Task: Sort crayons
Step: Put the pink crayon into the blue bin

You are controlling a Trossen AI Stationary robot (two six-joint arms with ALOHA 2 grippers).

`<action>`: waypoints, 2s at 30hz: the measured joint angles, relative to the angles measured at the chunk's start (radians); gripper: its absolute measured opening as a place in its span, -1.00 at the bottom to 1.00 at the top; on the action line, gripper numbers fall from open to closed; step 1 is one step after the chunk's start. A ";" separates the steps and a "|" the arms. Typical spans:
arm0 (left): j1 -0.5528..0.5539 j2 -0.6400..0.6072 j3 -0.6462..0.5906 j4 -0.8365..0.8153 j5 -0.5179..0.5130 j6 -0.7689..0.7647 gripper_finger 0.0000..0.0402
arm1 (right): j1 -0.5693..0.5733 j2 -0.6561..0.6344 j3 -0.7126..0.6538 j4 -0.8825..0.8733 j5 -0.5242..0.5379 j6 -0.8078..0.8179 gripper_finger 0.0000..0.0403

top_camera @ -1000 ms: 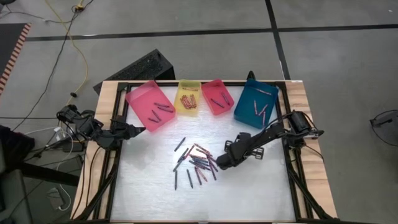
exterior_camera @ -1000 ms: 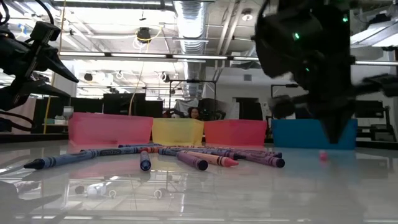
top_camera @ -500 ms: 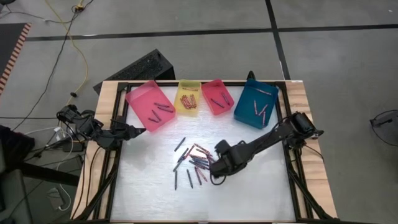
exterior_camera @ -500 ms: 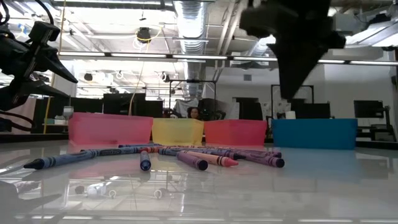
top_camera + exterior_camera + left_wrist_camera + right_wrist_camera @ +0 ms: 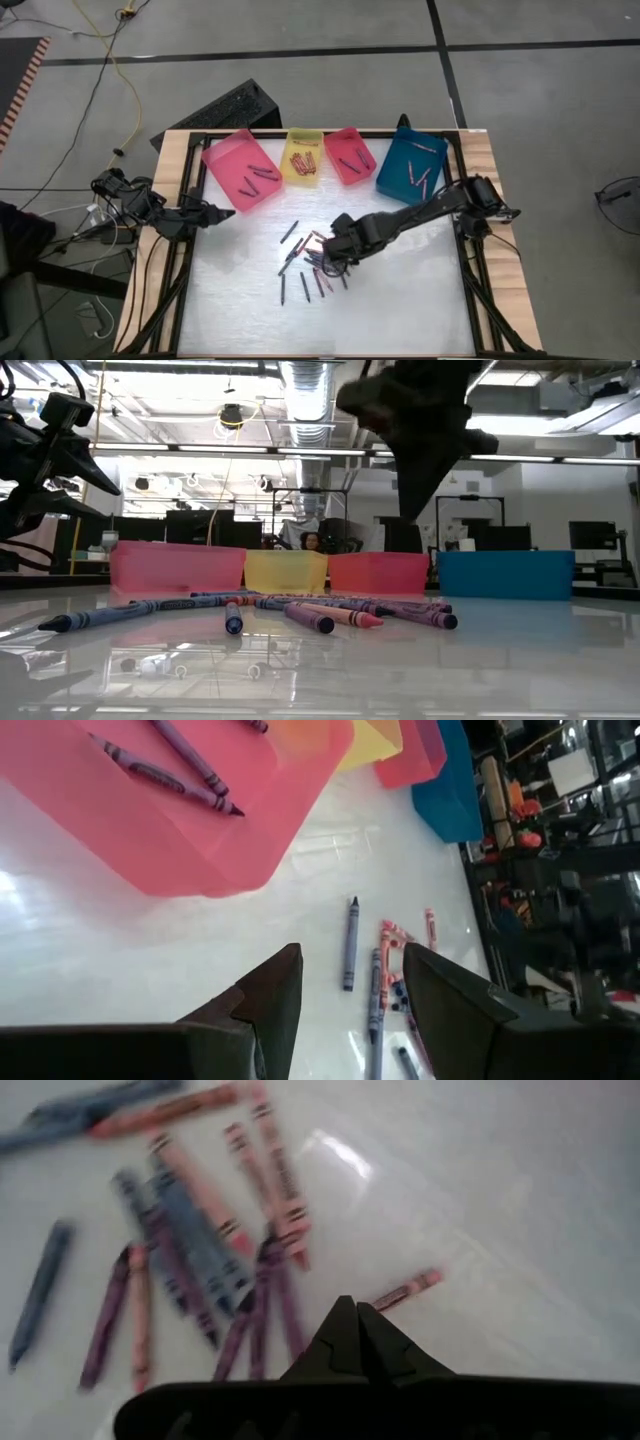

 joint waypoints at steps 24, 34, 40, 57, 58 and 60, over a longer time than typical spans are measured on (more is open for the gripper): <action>0.000 0.000 0.000 -0.001 -0.006 0.012 -0.18 | -0.011 0.098 -0.033 -0.075 0.022 0.576 -0.09; 0.000 0.001 0.000 -0.002 -0.010 0.008 -0.18 | -0.038 0.203 -0.035 -0.019 -0.032 0.514 -0.17; 0.000 0.002 0.000 -0.002 -0.010 0.006 -0.18 | -0.043 0.238 -0.029 -0.007 -0.086 0.513 -0.25; 0.000 0.007 0.000 -0.004 -0.036 0.022 -0.18 | -0.041 0.238 -0.032 0.011 -0.051 0.415 -0.81; 0.000 0.007 0.000 -0.004 -0.037 0.023 -0.18 | -0.041 0.238 -0.032 0.012 -0.051 0.399 -0.83; 0.000 0.007 -0.001 -0.009 -0.041 0.023 -0.18 | -0.041 0.238 -0.032 0.013 -0.051 0.377 -0.87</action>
